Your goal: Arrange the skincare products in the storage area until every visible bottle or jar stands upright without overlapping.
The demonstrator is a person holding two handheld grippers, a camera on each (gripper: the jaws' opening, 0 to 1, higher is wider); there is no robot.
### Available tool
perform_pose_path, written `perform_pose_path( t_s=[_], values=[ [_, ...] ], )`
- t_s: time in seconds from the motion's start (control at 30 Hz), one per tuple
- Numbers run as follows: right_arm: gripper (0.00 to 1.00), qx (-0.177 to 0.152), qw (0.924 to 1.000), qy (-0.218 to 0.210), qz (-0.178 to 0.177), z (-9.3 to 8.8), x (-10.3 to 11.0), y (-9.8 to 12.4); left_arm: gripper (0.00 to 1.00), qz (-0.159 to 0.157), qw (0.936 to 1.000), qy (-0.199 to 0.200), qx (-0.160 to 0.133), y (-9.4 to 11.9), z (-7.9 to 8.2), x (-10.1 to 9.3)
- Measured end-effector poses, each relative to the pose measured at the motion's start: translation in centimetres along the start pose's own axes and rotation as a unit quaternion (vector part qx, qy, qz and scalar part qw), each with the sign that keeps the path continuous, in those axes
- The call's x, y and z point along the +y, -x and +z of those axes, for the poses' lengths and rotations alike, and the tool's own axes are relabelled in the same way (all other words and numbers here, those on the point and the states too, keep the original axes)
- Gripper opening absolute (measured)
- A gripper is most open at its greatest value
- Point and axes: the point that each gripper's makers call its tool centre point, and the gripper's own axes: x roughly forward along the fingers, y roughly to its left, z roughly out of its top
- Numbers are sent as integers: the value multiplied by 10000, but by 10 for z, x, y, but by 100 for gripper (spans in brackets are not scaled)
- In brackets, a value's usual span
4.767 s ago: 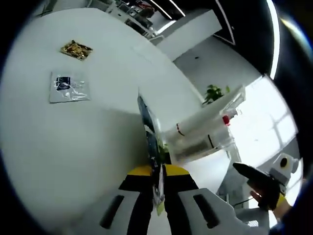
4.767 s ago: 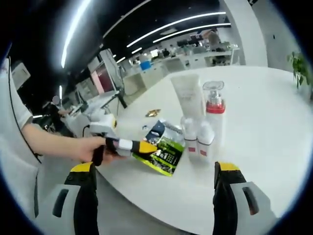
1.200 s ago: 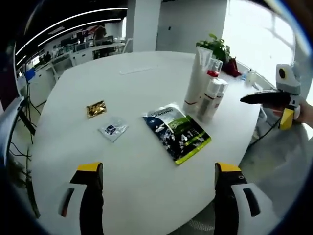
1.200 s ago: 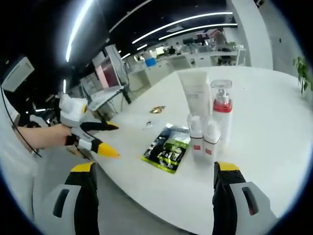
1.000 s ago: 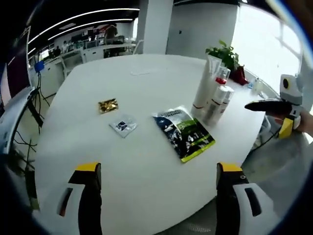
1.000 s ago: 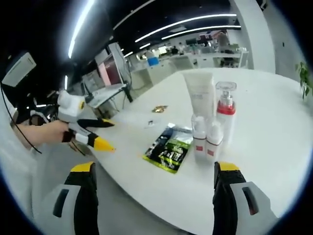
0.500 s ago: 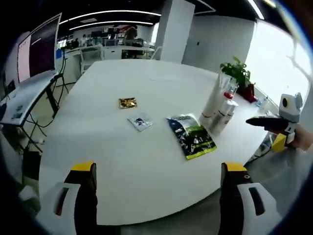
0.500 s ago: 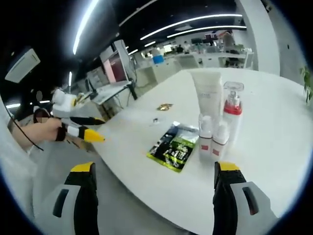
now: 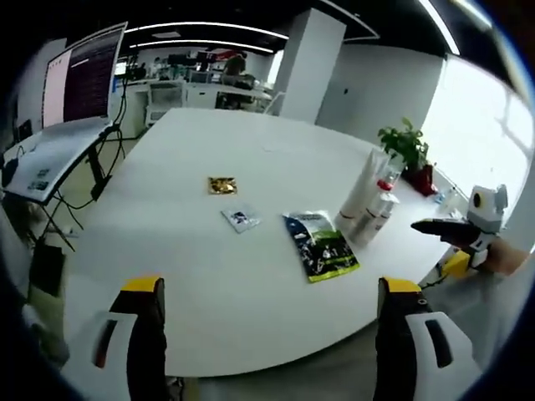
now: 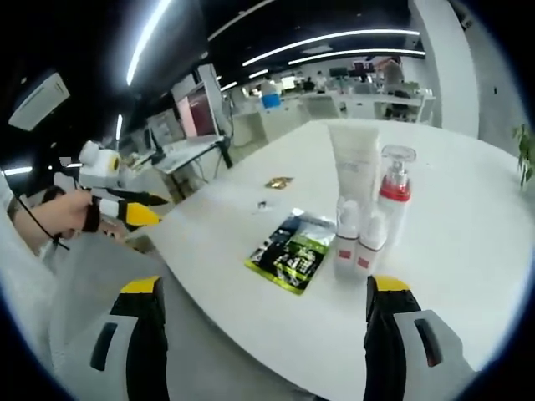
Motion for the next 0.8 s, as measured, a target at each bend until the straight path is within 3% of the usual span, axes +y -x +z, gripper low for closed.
perform_pose_path(
  t_s=[0.33, 0.53, 0.8],
  values=[
    [99, -138, 9992, -58, -381, 5, -16, 7, 99, -215, 9997, -111, -72, 4, 9, 9],
    [99, -265, 9991, -122, -307, 8, -17, 7, 99, -311, 9995, -78, -83, 4, 6, 13],
    [99, -93, 9994, 74, -333, 3, -16, 4, 99, -392, 9991, 71, -124, 2, 4, 16]
  ],
)
